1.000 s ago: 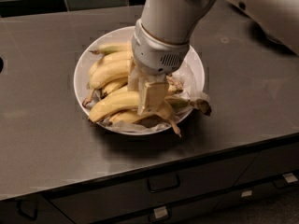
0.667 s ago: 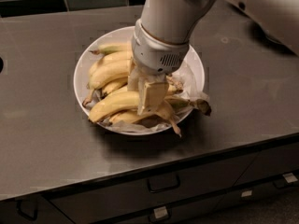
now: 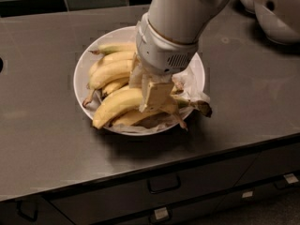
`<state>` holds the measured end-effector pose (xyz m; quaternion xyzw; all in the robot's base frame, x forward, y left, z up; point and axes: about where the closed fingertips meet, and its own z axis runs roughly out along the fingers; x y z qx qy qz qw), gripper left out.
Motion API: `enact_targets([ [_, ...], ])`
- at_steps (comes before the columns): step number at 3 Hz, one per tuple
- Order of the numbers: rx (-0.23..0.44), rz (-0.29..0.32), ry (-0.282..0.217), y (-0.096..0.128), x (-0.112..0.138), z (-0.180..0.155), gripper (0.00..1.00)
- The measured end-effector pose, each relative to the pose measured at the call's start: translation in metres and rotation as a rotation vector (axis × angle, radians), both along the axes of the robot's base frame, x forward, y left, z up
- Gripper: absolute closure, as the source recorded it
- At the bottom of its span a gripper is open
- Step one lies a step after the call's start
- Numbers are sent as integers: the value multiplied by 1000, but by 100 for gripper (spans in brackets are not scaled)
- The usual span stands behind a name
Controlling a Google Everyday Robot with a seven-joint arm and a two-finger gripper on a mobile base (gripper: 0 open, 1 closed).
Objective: Pick banana from white bowl
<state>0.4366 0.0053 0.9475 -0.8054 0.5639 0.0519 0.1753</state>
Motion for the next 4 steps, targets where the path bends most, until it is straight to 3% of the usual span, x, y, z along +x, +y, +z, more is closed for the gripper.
enact_targets([
  [1,56,-19,-136,-11,-16,36,100],
  [2,100,-27,-221,-19,-27,60,100],
  [3,120,-40,-245,-27,-29,64,100],
  [4,189,-72,-290,-51,-29,68,100],
])
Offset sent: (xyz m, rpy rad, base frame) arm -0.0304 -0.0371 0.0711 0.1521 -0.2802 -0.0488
